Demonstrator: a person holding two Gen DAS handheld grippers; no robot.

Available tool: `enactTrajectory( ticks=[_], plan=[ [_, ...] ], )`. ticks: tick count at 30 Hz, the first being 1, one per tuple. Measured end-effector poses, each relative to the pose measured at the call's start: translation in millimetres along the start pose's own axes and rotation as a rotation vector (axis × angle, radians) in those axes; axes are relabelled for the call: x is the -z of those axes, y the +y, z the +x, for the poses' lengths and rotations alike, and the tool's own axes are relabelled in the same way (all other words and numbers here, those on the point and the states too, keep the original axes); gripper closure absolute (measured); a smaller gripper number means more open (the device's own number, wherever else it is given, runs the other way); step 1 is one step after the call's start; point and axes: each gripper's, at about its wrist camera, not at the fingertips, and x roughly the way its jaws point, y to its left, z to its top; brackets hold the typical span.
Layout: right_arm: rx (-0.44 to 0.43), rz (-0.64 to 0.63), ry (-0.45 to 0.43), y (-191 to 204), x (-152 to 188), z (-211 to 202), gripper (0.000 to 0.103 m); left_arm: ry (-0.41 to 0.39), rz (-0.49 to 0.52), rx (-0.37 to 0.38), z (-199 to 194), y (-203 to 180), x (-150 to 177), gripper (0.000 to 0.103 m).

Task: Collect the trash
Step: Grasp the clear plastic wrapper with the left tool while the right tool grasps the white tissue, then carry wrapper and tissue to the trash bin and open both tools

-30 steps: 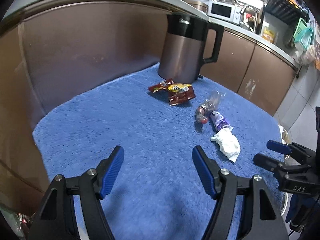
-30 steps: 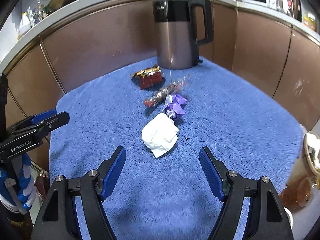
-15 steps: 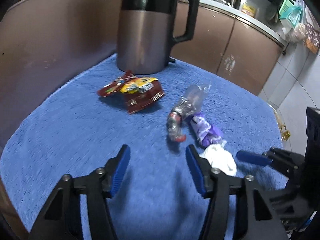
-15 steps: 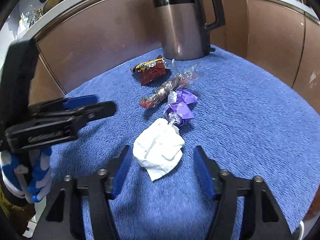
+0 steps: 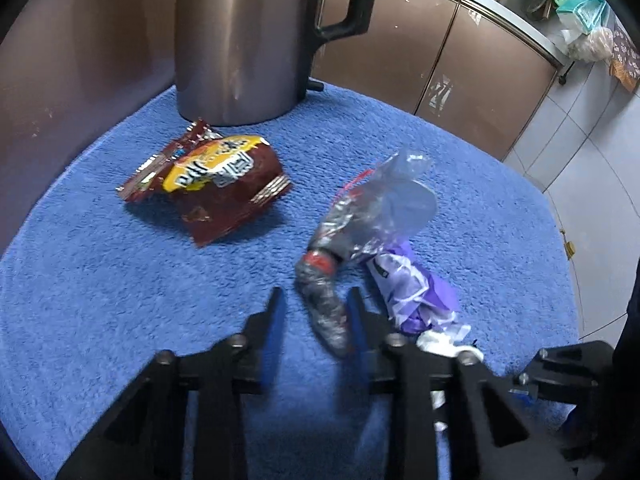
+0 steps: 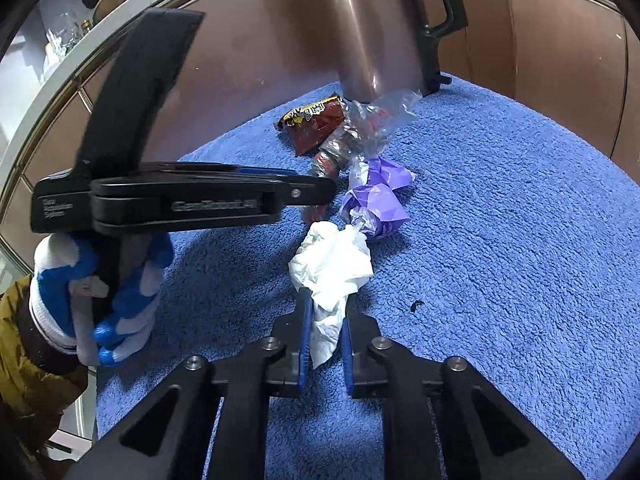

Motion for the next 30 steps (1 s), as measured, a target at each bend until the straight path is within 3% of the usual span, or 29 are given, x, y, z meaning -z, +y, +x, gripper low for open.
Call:
enactTrajectory(
  ticks=[2, 13, 22, 30],
  plan=[
    [0.000, -0.003, -0.002, 0, 1, -1, 0.092, 0.004, -0.009, 0.013, 4, -1, 0, 0.092],
    [-0.009, 0.024, -0.020, 9, 26, -37, 0.094, -0.067, -0.045, -0.010, -47, 0, 31, 0.094],
    [-0.006, 0.004, -0.120, 29, 43, -106, 0.094, -0.163, -0.095, -0.037, -126, 2, 74, 0.094],
    [0.030, 0.011, -0.216, 32, 71, -179, 0.094, -0.247, -0.073, -0.065, -189, -26, 106, 0.094]
  ],
)
